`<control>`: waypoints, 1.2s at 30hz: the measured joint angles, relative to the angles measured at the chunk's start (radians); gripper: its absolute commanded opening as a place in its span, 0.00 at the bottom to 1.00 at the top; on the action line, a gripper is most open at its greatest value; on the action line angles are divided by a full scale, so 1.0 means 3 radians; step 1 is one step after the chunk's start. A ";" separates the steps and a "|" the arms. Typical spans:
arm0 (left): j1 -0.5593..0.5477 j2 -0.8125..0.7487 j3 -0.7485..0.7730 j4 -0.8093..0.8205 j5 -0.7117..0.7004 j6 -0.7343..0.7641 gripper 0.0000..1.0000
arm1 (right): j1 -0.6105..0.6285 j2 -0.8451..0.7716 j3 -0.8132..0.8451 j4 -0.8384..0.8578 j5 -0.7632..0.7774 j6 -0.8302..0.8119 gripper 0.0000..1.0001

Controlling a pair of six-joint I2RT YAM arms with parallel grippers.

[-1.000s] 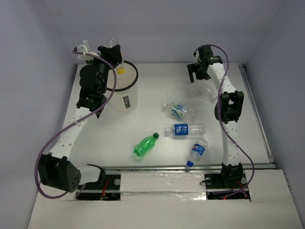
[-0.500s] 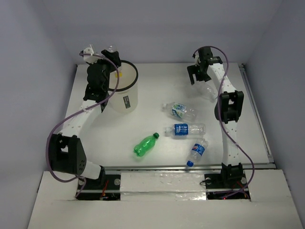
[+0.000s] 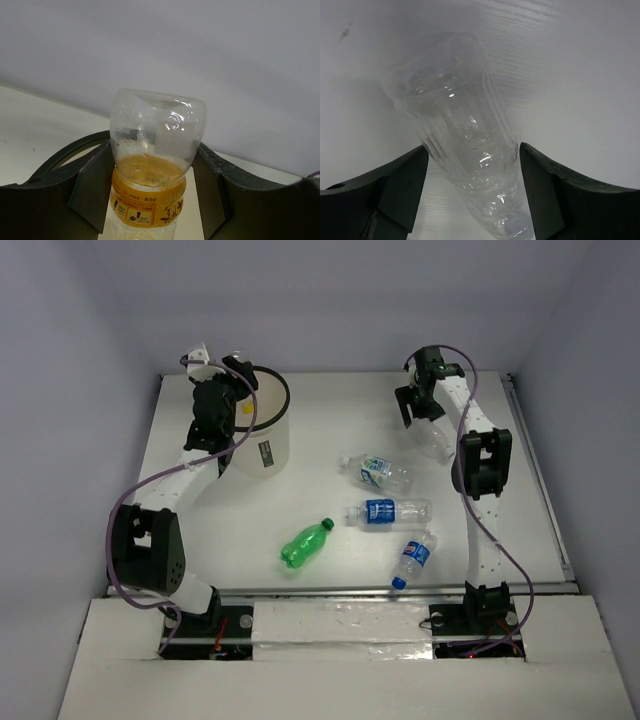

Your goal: Put the plastic bottles in the bin

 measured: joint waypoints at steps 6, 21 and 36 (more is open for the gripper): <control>0.0000 0.0003 -0.0067 0.0037 -0.0025 0.0033 0.60 | 0.0000 -0.0076 -0.0174 0.0029 0.0039 0.0014 0.33; 0.0000 -0.0355 -0.0103 0.0107 0.0128 -0.0179 0.76 | -0.0010 -0.0805 -0.0893 0.0659 0.0495 0.0294 0.27; -0.0354 -0.2087 -0.1385 0.0516 0.0275 -0.0978 0.34 | 0.0870 -0.2950 -0.1728 0.2581 -0.1003 0.1246 0.29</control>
